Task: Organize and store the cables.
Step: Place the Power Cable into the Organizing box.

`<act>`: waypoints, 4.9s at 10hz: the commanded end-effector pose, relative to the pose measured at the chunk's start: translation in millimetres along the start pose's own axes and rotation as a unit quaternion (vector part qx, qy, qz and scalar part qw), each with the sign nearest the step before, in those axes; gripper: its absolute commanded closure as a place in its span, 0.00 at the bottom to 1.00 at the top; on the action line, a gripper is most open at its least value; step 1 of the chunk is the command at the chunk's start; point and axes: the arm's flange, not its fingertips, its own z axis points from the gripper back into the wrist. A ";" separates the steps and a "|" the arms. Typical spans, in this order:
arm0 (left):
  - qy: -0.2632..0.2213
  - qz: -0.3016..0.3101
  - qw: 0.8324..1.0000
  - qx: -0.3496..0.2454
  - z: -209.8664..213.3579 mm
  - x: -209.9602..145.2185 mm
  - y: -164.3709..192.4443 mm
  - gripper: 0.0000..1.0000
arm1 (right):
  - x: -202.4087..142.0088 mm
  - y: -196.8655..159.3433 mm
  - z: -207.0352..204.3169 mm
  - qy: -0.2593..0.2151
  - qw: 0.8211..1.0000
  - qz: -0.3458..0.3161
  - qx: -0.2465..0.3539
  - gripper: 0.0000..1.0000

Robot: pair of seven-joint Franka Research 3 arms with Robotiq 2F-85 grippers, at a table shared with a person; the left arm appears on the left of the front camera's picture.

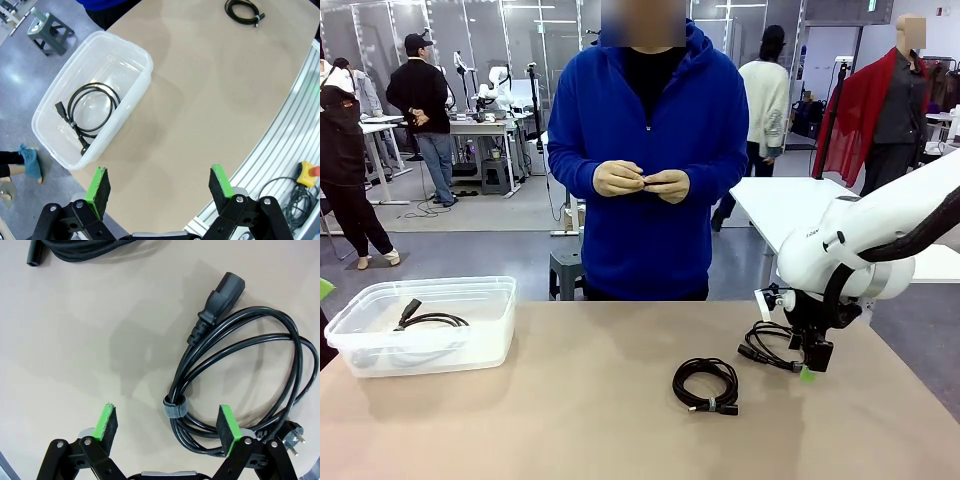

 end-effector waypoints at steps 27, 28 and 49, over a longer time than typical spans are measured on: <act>0.001 -0.001 1.000 -0.002 -0.6 0.1 -0.5 0.00 | 115.7 40.1 142.6 0.070 0.997 -0.017 -0.010 0.92; 0.001 -0.001 1.000 -0.002 -0.6 0.1 -0.5 0.00 | 130.4 45.5 144.0 0.069 0.997 0.000 -0.016 0.92; 0.001 -0.001 1.000 -0.002 -0.6 0.1 -0.5 0.00 | 381.0 120.7 23.0 0.067 0.991 0.109 0.034 0.92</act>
